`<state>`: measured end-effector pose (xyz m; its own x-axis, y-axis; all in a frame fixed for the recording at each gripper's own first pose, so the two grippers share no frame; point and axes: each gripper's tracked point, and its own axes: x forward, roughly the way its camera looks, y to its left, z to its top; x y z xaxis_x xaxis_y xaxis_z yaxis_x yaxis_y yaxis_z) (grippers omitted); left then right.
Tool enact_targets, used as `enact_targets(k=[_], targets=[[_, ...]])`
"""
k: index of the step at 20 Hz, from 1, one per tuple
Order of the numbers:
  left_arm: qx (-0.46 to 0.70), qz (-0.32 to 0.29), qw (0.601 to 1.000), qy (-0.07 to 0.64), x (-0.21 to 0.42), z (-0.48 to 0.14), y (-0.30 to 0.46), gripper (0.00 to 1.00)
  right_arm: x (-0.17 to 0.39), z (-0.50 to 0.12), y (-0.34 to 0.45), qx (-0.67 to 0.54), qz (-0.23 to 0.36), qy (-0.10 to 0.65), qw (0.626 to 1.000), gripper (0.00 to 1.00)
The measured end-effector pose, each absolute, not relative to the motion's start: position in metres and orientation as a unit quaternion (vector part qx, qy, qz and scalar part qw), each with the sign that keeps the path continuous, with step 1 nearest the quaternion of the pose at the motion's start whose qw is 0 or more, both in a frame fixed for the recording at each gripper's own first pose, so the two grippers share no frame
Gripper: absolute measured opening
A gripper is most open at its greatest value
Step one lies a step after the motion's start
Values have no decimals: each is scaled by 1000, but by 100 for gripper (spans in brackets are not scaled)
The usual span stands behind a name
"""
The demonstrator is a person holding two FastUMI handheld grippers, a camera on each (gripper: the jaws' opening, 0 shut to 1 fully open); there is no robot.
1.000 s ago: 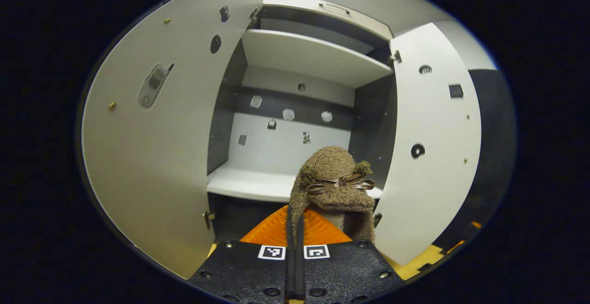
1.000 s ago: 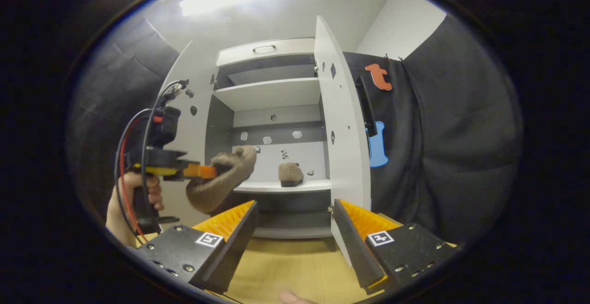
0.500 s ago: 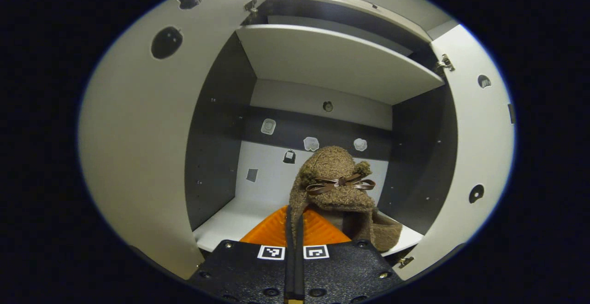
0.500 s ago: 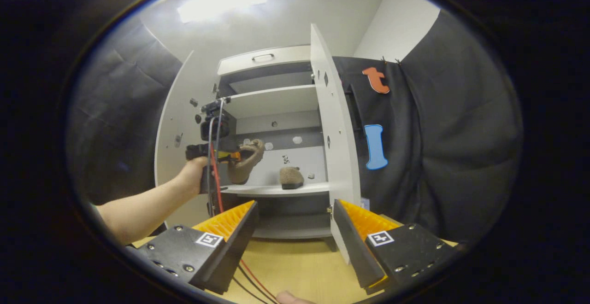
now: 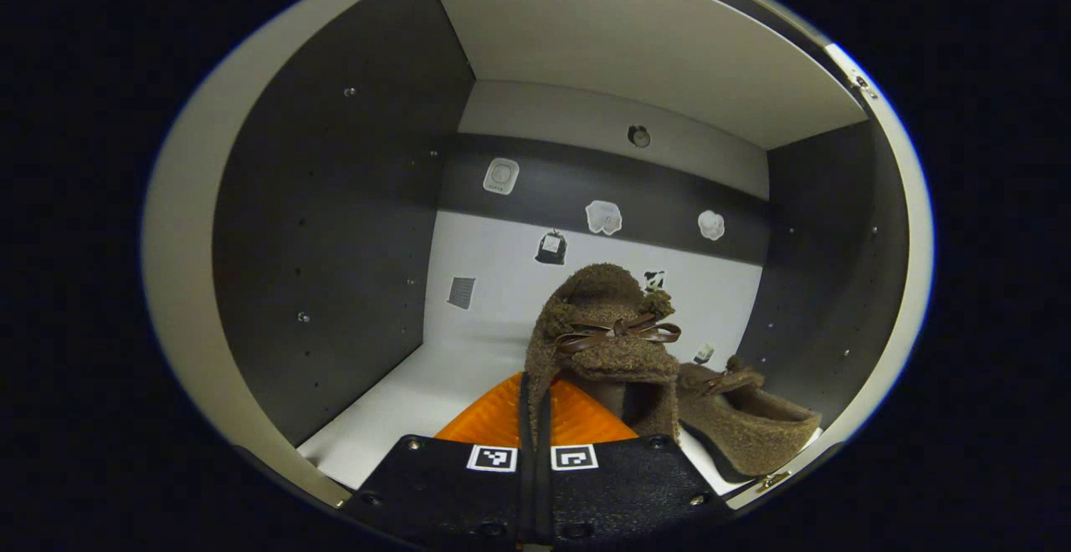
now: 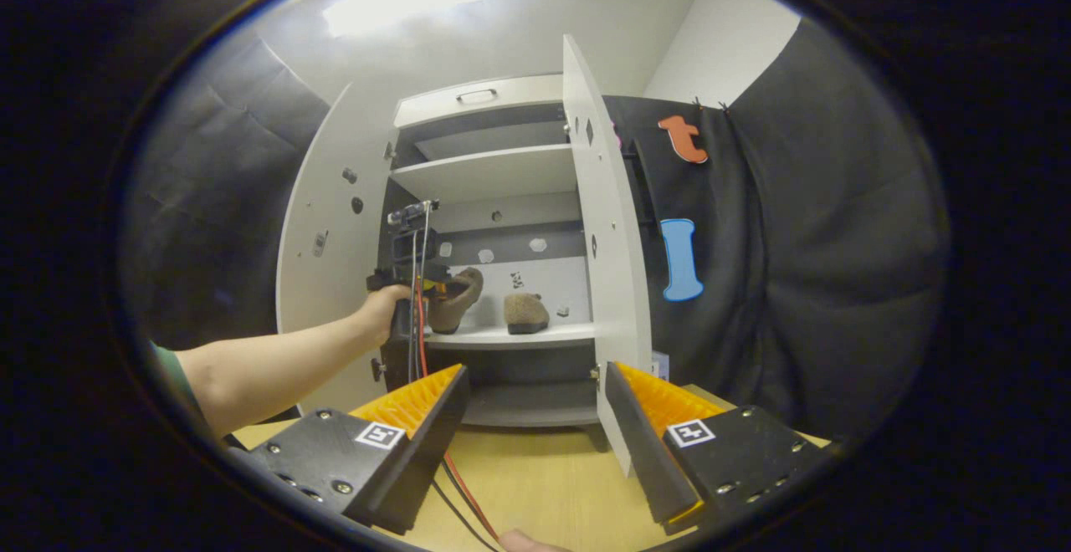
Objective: Grab one shoe with the right hand and put it into the shoe cabinet, grab the other shoe with the left hand and put it into the shoe cabinet; then close the right door with the right hand and the left door with the left hand.
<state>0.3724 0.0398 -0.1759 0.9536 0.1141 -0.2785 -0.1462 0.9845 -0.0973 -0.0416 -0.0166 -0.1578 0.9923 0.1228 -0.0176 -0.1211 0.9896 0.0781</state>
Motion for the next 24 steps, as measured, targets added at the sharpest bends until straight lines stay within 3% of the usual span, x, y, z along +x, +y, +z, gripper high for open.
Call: enact_targets(k=[4,5,6,10,17,22,24], targets=[[-70,29,988,138,374,-177,25,12,-37,-163,-14,38,59,20,997,98],[-73,22,989,123,373,-172,23,24,-37,-163,-12,38,60,19,997,98],[-77,17,990,119,374,-167,21,28,-37,-163,-9,37,61,19,997,98],[-36,28,994,103,349,-148,21,93,-40,-160,1,29,68,13,997,98],[14,19,996,81,266,-101,-5,100,-42,-140,4,60,65,-5,996,98],[10,-23,997,75,191,-93,-29,94,-43,-128,-13,45,49,-9,998,97],[22,-35,998,57,161,-87,-35,96,-47,-117,-23,52,46,-15,997,98]])
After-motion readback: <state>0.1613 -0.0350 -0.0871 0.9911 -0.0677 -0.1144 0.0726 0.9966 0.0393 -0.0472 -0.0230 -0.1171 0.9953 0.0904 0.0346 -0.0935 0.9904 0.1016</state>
